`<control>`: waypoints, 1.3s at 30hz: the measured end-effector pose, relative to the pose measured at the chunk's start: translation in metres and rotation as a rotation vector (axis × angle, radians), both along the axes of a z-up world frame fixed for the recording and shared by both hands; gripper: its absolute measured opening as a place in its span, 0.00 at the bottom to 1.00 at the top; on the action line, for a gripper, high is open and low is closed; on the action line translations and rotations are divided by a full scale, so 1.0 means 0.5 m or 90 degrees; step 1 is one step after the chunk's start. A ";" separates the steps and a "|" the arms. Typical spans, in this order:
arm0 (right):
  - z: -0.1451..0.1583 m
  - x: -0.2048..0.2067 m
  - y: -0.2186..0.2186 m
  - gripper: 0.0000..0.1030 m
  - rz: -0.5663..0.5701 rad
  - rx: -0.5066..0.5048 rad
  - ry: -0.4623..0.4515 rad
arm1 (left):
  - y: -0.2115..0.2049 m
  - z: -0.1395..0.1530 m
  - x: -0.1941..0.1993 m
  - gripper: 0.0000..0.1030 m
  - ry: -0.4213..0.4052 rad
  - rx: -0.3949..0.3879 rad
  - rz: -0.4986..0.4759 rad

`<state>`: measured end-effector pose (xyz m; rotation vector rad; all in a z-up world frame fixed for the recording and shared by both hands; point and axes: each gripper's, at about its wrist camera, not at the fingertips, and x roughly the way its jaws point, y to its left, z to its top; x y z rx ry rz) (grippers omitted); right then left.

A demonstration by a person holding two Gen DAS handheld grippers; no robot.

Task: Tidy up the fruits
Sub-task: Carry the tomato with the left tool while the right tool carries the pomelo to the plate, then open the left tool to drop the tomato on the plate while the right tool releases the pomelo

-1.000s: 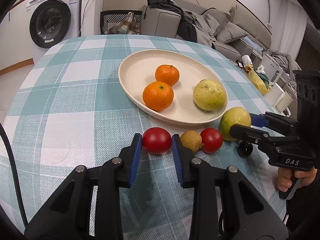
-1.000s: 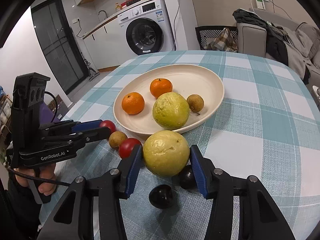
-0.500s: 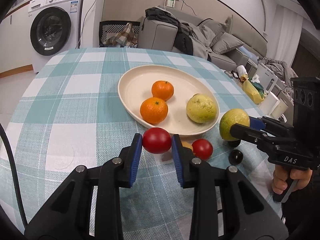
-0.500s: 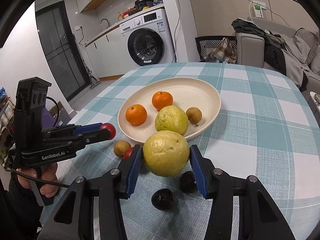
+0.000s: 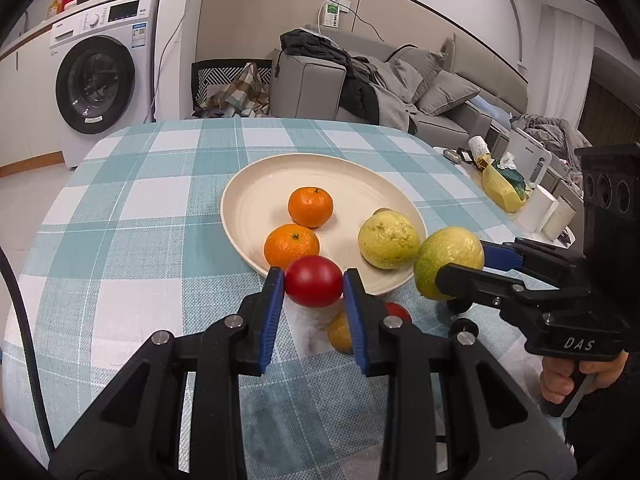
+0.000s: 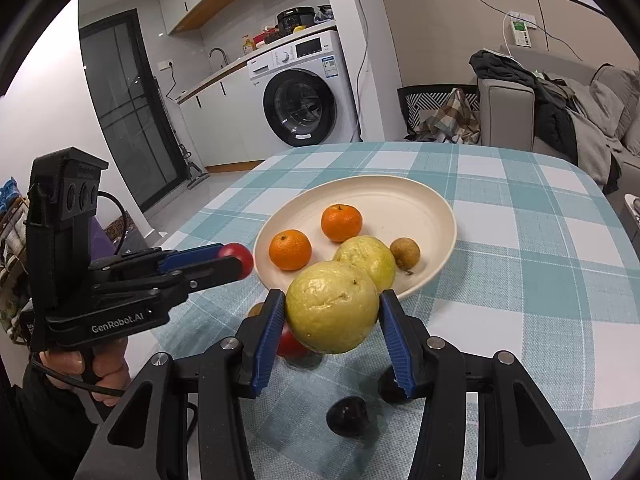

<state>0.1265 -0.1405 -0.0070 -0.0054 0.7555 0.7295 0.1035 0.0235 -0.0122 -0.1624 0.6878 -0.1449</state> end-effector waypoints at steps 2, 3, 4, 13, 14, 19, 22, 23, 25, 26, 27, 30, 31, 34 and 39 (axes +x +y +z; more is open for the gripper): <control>0.001 0.003 0.007 0.48 0.002 -0.001 0.000 | -0.003 0.000 0.007 0.26 0.000 0.001 -0.001; 0.000 0.005 0.009 0.48 0.004 -0.001 0.002 | -0.004 -0.001 0.011 0.26 0.001 0.001 -0.002; 0.000 0.007 0.012 0.48 0.004 -0.001 0.003 | -0.006 -0.002 0.017 0.26 0.001 0.003 -0.003; -0.006 0.021 0.027 0.48 0.009 -0.006 0.016 | -0.018 -0.007 0.049 0.26 0.007 0.010 -0.012; -0.005 0.023 0.028 0.48 0.008 -0.007 0.016 | -0.018 -0.007 0.052 0.26 0.008 0.010 -0.013; -0.004 0.031 0.032 0.48 0.008 -0.010 0.014 | -0.022 -0.014 0.066 0.26 0.014 0.014 -0.017; -0.002 0.035 0.034 0.48 0.007 -0.013 0.011 | -0.024 -0.017 0.074 0.26 0.017 0.016 -0.017; -0.002 0.037 0.034 0.48 0.007 -0.012 0.011 | -0.025 -0.018 0.076 0.27 0.018 0.017 -0.018; -0.002 0.041 0.034 0.48 0.004 -0.013 0.008 | -0.026 -0.021 0.079 0.26 0.020 0.020 -0.018; -0.002 0.044 0.034 0.48 0.003 -0.014 0.007 | -0.026 -0.022 0.080 0.26 0.019 0.020 -0.019; -0.001 0.046 0.035 0.48 0.002 -0.015 0.007 | -0.026 -0.022 0.081 0.26 0.018 0.020 -0.020; -0.001 0.054 0.038 0.48 0.001 -0.018 0.005 | -0.027 -0.024 0.083 0.26 0.019 0.017 -0.022; -0.001 0.056 0.040 0.48 0.001 -0.022 0.003 | -0.028 -0.024 0.084 0.26 0.020 0.017 -0.023; -0.002 0.061 0.045 0.48 0.001 -0.029 0.000 | -0.034 -0.025 0.083 0.27 0.020 0.026 -0.027; -0.007 0.063 0.047 0.48 0.002 -0.036 -0.001 | -0.037 -0.027 0.083 0.27 0.023 0.028 -0.030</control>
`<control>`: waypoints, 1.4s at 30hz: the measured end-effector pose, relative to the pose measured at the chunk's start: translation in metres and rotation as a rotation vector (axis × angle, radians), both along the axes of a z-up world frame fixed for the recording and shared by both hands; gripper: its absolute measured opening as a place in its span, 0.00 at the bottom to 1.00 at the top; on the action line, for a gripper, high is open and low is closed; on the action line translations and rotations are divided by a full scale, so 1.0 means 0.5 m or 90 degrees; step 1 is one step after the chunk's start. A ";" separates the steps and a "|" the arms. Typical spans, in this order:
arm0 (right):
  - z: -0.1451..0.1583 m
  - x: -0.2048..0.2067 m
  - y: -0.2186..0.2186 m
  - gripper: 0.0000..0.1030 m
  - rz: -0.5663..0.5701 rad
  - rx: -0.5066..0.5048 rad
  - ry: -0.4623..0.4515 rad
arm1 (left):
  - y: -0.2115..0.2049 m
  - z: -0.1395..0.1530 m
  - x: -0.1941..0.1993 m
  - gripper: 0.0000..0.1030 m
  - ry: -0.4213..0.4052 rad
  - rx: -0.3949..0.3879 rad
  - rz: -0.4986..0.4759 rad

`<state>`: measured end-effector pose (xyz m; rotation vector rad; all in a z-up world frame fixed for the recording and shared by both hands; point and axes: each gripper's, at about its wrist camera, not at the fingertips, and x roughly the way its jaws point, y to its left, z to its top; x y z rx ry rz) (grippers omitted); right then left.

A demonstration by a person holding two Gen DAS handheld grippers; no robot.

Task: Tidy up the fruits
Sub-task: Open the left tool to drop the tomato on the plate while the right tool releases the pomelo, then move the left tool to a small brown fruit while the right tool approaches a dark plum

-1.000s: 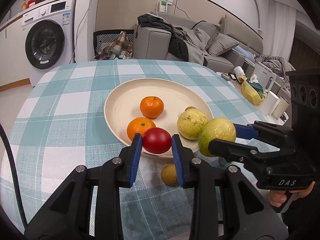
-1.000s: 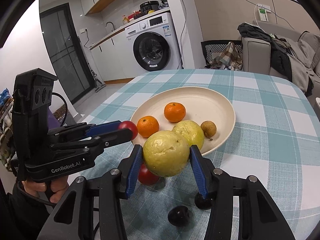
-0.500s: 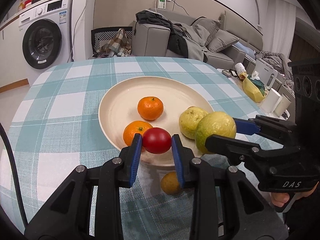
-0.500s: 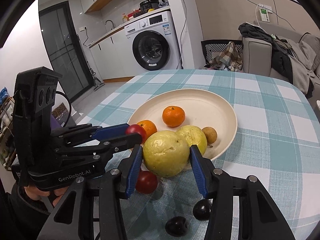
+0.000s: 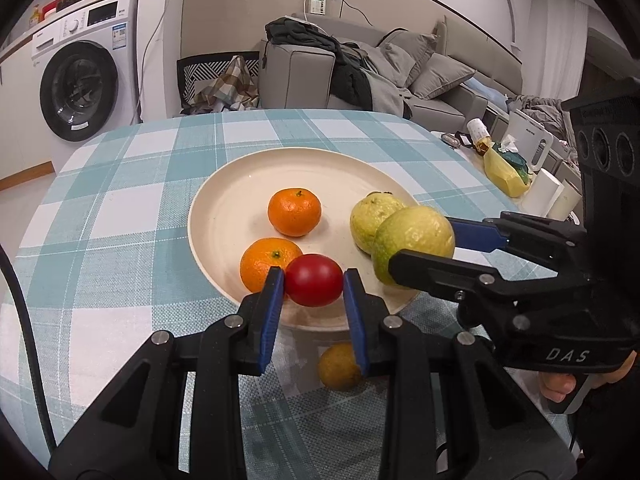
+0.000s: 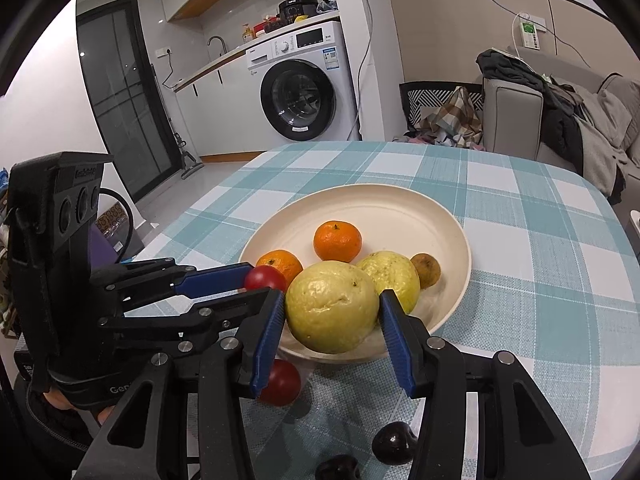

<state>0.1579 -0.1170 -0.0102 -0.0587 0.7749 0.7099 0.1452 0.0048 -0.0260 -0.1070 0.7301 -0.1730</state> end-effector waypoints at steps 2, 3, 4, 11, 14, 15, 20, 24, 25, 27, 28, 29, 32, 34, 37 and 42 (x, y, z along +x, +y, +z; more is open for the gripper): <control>-0.005 0.000 0.002 0.48 -0.002 -0.013 -0.002 | -0.001 -0.001 0.000 0.27 0.001 0.001 -0.002; -0.008 0.001 0.002 0.48 -0.004 -0.017 0.001 | -0.002 -0.002 0.001 0.27 0.002 0.002 -0.002; -0.011 0.002 0.002 0.48 -0.005 -0.019 0.004 | -0.004 -0.002 0.000 0.26 0.002 0.003 -0.003; -0.017 0.009 0.002 0.48 -0.010 -0.024 0.011 | -0.011 -0.008 0.002 0.27 0.010 0.009 -0.009; -0.018 0.009 0.005 0.48 -0.012 -0.025 0.013 | -0.008 -0.011 0.005 0.27 0.015 0.004 -0.008; -0.018 0.010 0.005 0.48 -0.013 -0.026 0.014 | -0.007 -0.011 0.004 0.27 0.016 0.003 -0.006; -0.021 0.003 0.006 0.48 -0.009 -0.033 0.019 | 0.001 -0.013 0.006 0.26 0.018 -0.002 0.005; -0.022 -0.002 -0.004 0.48 -0.018 -0.038 0.018 | 0.002 -0.013 0.003 0.27 0.015 0.002 0.009; -0.021 -0.002 -0.008 0.48 -0.020 -0.036 0.018 | 0.002 -0.012 0.001 0.28 0.014 0.004 0.010; -0.018 -0.005 -0.014 0.48 -0.026 -0.037 0.017 | 0.003 -0.010 -0.005 0.33 0.011 0.004 0.011; -0.016 -0.007 -0.019 0.48 -0.030 -0.040 0.015 | 0.005 -0.007 -0.009 0.39 0.008 0.001 0.012; -0.014 -0.009 -0.024 0.49 -0.034 -0.041 0.014 | 0.006 -0.005 -0.014 0.43 0.005 -0.001 0.014; -0.010 -0.015 -0.038 0.60 -0.040 -0.043 0.013 | 0.013 0.003 -0.029 0.70 -0.003 -0.006 0.031; -0.006 -0.024 -0.048 0.70 -0.042 -0.045 0.007 | 0.017 0.009 -0.039 0.79 -0.006 -0.010 0.037; 0.002 -0.036 -0.061 0.82 -0.043 -0.044 0.005 | 0.017 0.016 -0.056 0.84 -0.005 -0.011 0.036; 0.010 -0.053 -0.075 0.98 -0.057 -0.049 -0.002 | 0.004 0.022 -0.091 0.99 -0.018 0.011 0.037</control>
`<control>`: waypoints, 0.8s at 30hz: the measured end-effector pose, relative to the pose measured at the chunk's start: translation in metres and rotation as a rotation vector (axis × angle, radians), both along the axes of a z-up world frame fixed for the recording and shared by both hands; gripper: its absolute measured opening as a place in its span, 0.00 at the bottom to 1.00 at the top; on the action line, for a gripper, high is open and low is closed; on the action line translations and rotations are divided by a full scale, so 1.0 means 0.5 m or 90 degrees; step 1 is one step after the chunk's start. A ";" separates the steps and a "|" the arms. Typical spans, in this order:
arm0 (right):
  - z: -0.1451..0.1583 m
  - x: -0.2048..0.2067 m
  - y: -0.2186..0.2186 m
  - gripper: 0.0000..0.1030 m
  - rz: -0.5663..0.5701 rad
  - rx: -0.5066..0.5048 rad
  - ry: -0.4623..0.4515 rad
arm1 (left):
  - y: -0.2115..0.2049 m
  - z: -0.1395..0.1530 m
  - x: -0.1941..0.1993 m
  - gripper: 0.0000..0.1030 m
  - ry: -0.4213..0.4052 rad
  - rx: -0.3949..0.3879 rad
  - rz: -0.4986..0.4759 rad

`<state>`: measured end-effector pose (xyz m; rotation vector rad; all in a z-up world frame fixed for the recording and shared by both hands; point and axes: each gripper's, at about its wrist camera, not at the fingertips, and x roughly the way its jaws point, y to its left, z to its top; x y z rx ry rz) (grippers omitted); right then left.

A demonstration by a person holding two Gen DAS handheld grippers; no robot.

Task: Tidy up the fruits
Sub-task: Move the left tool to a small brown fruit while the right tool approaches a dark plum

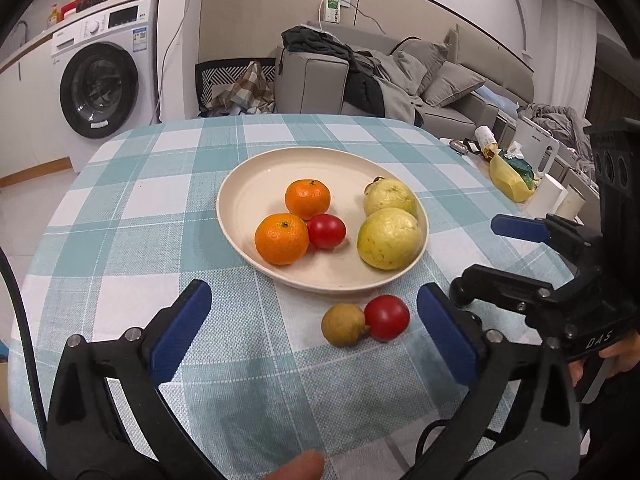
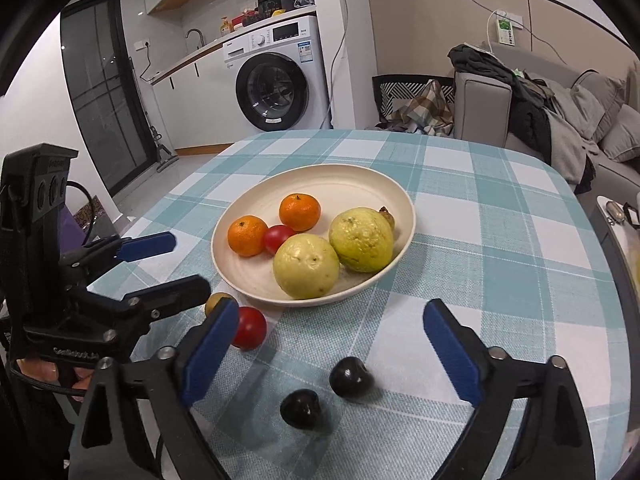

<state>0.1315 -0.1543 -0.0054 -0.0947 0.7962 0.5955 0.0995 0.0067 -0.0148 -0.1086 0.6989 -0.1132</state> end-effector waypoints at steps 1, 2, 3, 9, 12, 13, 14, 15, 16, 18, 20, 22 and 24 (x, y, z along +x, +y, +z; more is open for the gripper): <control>-0.001 -0.003 -0.002 1.00 0.000 -0.002 0.001 | -0.002 0.001 -0.007 0.99 -0.002 0.004 -0.002; -0.002 -0.005 -0.003 1.00 0.001 -0.005 0.003 | -0.004 0.000 -0.012 0.99 -0.002 0.006 -0.002; -0.004 -0.008 -0.003 1.00 0.003 -0.009 0.004 | -0.005 0.001 -0.018 0.99 0.000 0.009 0.000; -0.012 -0.027 -0.009 1.00 0.004 -0.024 0.005 | -0.003 -0.001 -0.033 0.99 0.004 0.007 0.002; -0.017 -0.034 -0.012 1.00 0.007 -0.025 0.007 | -0.001 -0.006 -0.033 0.99 0.009 0.002 0.001; -0.020 -0.035 -0.011 1.00 0.011 -0.032 0.010 | -0.001 -0.009 -0.032 0.99 0.013 0.002 0.000; -0.021 -0.036 -0.011 1.00 0.013 -0.038 0.011 | -0.001 -0.012 -0.031 0.99 0.017 0.003 -0.002; -0.023 -0.036 -0.010 1.00 0.014 -0.044 0.011 | -0.002 -0.015 -0.029 0.99 0.019 0.002 -0.002; -0.024 -0.036 -0.010 1.00 0.016 -0.048 0.013 | -0.001 -0.017 -0.028 0.99 0.021 0.001 -0.001; -0.028 -0.035 -0.010 1.00 0.023 -0.054 0.023 | -0.001 -0.022 -0.026 0.99 0.026 -0.002 -0.006; -0.033 -0.034 -0.011 1.00 0.027 -0.060 0.030 | -0.001 -0.025 -0.023 0.99 0.028 -0.002 -0.006; -0.039 -0.034 -0.014 1.00 0.033 -0.061 0.042 | 0.003 -0.027 -0.021 0.99 0.029 -0.011 -0.007; -0.044 -0.037 -0.016 1.00 0.039 -0.056 0.058 | 0.007 -0.028 -0.019 0.99 0.031 -0.017 -0.004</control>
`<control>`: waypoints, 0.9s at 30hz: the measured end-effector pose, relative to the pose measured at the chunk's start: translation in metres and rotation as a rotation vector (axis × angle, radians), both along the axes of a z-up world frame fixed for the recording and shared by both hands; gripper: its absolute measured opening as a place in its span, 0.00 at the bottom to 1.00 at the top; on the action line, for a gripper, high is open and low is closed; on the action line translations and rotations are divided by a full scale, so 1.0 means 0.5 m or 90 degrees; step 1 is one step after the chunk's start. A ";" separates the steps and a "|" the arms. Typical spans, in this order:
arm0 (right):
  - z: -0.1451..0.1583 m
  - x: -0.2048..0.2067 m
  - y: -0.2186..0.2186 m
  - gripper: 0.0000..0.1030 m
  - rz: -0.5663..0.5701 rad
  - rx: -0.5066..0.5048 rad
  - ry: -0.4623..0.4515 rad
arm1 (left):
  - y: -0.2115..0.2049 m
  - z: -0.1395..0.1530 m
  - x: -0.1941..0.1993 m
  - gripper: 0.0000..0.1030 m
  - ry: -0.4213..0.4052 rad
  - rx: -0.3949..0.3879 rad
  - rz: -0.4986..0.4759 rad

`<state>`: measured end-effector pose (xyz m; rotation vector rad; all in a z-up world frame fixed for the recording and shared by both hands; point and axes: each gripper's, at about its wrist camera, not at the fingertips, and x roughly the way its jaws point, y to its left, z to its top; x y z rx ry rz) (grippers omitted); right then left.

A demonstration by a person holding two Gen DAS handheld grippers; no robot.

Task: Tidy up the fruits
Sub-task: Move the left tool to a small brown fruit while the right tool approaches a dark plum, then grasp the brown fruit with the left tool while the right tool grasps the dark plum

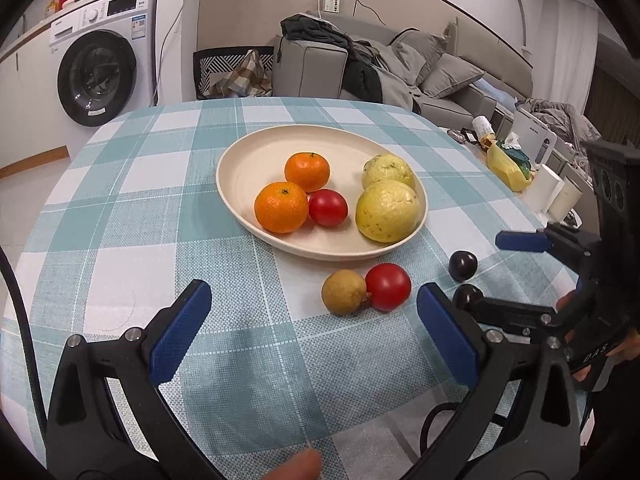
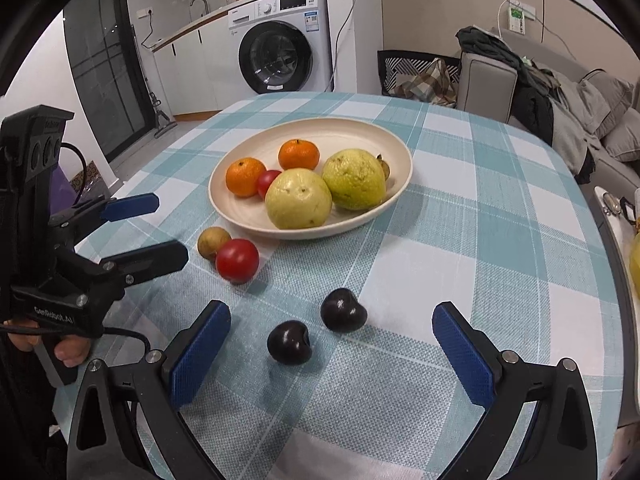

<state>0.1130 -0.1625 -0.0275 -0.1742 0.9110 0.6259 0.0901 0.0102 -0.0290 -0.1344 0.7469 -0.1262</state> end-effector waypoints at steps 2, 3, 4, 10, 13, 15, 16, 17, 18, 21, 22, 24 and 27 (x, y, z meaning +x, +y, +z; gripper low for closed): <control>-0.007 -0.001 -0.002 1.00 0.006 0.003 0.022 | 0.004 -0.002 0.002 0.99 0.004 -0.004 0.003; -0.009 -0.003 -0.001 1.00 0.012 0.005 0.031 | 0.005 -0.003 0.003 0.99 0.005 -0.006 0.004; -0.013 -0.005 -0.001 1.00 0.021 0.007 0.041 | 0.006 -0.004 0.004 0.99 0.006 -0.006 0.005; -0.021 -0.010 0.007 0.81 0.036 -0.007 0.056 | 0.000 -0.005 0.008 0.99 0.009 0.013 0.013; -0.024 -0.016 0.008 0.75 0.043 -0.010 0.067 | 0.001 -0.008 0.011 0.99 0.015 0.014 0.017; -0.023 -0.020 0.010 0.70 0.053 -0.009 0.069 | 0.003 -0.010 0.013 0.99 0.018 0.014 0.020; -0.021 -0.023 0.011 0.68 0.060 -0.005 0.068 | 0.003 -0.011 0.015 0.99 0.022 0.014 0.021; -0.019 -0.024 0.012 0.66 0.065 -0.001 0.066 | 0.004 -0.013 0.017 0.99 0.025 0.015 0.021; -0.019 -0.026 0.013 0.64 0.069 0.000 0.066 | 0.003 -0.015 0.020 0.99 0.030 0.015 0.021; -0.017 -0.029 0.017 0.56 0.073 -0.001 0.060 | 0.000 -0.021 0.027 0.93 0.042 0.017 0.013; -0.018 -0.029 0.018 0.53 0.071 -0.003 0.059 | 0.000 -0.024 0.029 0.87 0.047 0.018 0.010; -0.017 -0.030 0.020 0.50 0.072 -0.005 0.055 | -0.003 -0.029 0.034 0.81 0.057 0.021 0.007; -0.015 -0.032 0.022 0.46 0.077 -0.006 0.049 | -0.005 -0.037 0.040 0.72 0.071 0.021 0.002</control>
